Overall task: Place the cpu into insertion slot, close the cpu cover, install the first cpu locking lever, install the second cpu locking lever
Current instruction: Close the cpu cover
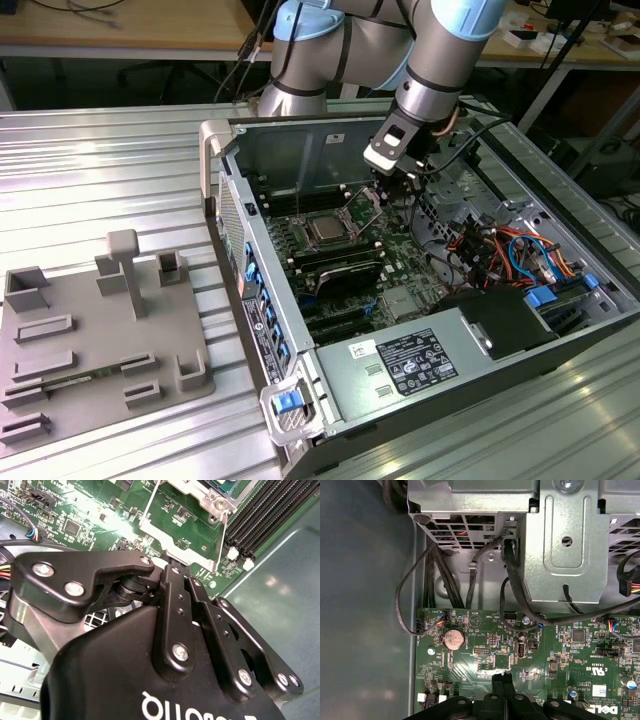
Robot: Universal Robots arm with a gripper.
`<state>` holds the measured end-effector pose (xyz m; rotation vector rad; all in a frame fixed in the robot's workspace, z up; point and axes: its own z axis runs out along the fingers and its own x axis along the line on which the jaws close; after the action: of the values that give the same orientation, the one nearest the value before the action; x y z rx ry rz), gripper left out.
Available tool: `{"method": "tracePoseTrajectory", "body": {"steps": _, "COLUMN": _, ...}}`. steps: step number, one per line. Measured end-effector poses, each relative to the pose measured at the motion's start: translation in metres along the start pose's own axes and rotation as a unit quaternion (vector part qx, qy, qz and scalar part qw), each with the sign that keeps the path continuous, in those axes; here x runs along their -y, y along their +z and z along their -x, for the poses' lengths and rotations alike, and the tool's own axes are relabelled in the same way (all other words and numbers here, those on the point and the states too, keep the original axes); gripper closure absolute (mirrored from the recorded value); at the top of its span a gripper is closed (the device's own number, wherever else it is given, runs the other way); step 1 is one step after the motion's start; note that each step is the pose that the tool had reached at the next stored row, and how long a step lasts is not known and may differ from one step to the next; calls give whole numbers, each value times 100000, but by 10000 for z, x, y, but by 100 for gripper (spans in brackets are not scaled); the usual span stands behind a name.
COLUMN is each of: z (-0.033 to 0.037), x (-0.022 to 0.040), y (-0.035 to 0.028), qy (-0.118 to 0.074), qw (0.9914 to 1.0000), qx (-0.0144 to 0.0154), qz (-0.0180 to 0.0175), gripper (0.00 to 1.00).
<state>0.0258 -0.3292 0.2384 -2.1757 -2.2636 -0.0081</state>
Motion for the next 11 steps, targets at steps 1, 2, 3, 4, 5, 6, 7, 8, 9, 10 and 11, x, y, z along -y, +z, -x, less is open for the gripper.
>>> {"method": "tracePoseTrajectory", "body": {"steps": 1, "z": 0, "x": 3, "y": 0, "qy": 10, "qw": 100000, "qx": -1, "qz": 0, "gripper": 89}}
{"method": "tracePoseTrajectory", "body": {"steps": 2, "z": 0, "x": 7, "y": 1, "qy": 6, "qw": 100000, "qx": 0, "qz": 0, "gripper": 89}}
{"method": "tracePoseTrajectory", "body": {"steps": 3, "z": 0, "x": 9, "y": 1, "qy": 0, "qw": 100000, "qx": 3, "qz": 1, "gripper": 89}}
{"method": "tracePoseTrajectory", "body": {"steps": 4, "z": 0, "x": 11, "y": 1, "qy": 4, "qw": 100000, "qx": 3, "qz": -2, "gripper": 89}}
{"method": "tracePoseTrajectory", "body": {"steps": 5, "z": -1, "x": 14, "y": 1, "qy": 6, "qw": 100000, "qx": 2, "qz": -1, "gripper": 89}}
{"method": "tracePoseTrajectory", "body": {"steps": 6, "z": -1, "x": 19, "y": 2, "qy": 5, "qw": 100000, "qx": 0, "qz": -1, "gripper": 89}}
{"method": "tracePoseTrajectory", "body": {"steps": 7, "z": -1, "x": 21, "y": 4, "qy": -4, "qw": 100000, "qx": -3, "qz": 0, "gripper": 89}}
{"method": "tracePoseTrajectory", "body": {"steps": 8, "z": -1, "x": 23, "y": 4, "qy": 2, "qw": 100000, "qx": -1, "qz": 1, "gripper": 89}}
{"method": "tracePoseTrajectory", "body": {"steps": 9, "z": -1, "x": 27, "y": 5, "qy": 5, "qw": 100000, "qx": 0, "qz": 0, "gripper": 89}}
{"method": "tracePoseTrajectory", "body": {"steps": 10, "z": -1, "x": 31, "y": 5, "qy": 2, "qw": 100000, "qx": 2, "qz": -1, "gripper": 89}}
{"method": "tracePoseTrajectory", "body": {"steps": 11, "z": -1, "x": 37, "y": 7, "qy": 3, "qw": 100000, "qx": 0, "qz": 0, "gripper": 89}}
